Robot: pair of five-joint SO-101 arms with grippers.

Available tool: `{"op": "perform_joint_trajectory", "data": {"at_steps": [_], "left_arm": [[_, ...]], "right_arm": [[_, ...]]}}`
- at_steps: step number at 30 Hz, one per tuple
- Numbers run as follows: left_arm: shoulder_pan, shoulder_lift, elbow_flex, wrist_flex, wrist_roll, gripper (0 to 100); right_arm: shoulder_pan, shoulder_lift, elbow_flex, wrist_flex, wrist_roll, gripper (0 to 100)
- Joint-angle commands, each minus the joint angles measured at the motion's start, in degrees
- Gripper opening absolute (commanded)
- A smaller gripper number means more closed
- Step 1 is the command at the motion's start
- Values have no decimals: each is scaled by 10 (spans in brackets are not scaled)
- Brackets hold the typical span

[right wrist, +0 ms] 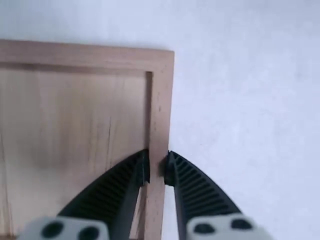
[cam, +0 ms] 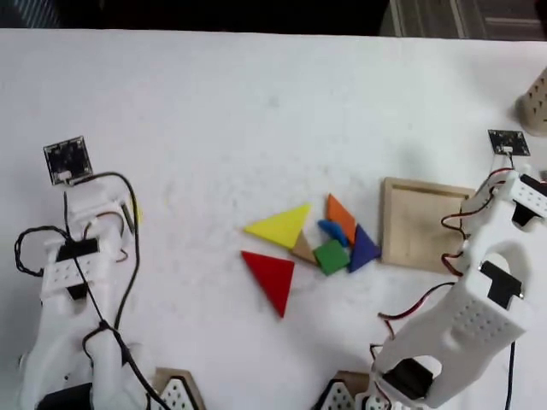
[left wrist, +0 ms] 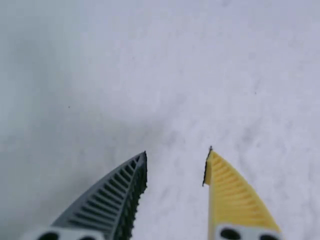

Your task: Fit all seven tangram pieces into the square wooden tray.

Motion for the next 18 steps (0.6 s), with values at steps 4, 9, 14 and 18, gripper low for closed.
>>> {"op": "perform_joint_trajectory", "data": {"at_steps": [4, 9, 14, 18], "left_arm": [[-2, -21, -5, -17, 3, 213], [-2, -21, -5, -17, 3, 213], [-2, -21, -5, -17, 3, 213], [-2, -21, -5, -17, 3, 213]], "right_arm": [[-22, -125, -26, 81, -35, 16], [-47, -176, -26, 156, -39, 16], [-73, -210, -35, 191, -55, 16], [-75, -223, -91, 240, -63, 16]]}}
